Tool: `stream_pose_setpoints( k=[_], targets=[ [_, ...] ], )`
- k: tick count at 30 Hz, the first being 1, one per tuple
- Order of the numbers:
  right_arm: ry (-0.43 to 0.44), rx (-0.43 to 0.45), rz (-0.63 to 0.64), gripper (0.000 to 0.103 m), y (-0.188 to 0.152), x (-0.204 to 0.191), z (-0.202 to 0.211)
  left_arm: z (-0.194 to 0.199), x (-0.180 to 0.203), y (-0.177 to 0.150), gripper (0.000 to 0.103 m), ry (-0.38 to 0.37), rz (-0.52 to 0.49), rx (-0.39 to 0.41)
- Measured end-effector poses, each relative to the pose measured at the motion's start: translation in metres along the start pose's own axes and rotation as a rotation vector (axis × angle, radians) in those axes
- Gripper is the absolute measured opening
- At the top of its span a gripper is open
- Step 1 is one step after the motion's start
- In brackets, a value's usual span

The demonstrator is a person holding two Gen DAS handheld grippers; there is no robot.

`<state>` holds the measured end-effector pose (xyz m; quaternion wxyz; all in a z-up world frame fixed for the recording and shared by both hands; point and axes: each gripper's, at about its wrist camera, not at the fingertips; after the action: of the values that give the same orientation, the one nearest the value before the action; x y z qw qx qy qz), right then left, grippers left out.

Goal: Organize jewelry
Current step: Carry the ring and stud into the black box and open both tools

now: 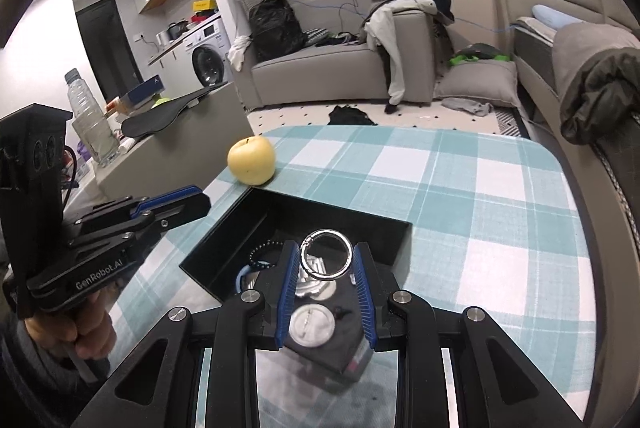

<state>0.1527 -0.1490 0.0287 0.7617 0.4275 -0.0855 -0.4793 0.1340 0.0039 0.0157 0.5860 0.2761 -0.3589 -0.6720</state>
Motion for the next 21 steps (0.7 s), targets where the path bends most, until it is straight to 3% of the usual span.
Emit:
stream_pose_setpoints(
  k=[7, 21],
  targets=[
    [-0.027, 0.008, -0.025, 0.026, 0.009, 0.001, -0.013, -0.019, -0.006, -0.003, 0.007, 0.018, 0.017, -0.005],
    [-0.042, -0.073, -0.035, 0.026, 0.006, 0.0, -0.046, -0.031, 0.002, -0.01, 0.007, 0.039, 0.005, -0.059]
  ],
)
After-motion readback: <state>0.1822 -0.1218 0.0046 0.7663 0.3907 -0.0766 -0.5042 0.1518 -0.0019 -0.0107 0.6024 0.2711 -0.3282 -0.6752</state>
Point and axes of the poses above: each gripper's, at about its wrist camera, not at the fingertips, and z roughly against the way its jaws point, x to its right, y to its top, and after that the axes turned 4 degrees about -z, right-handed
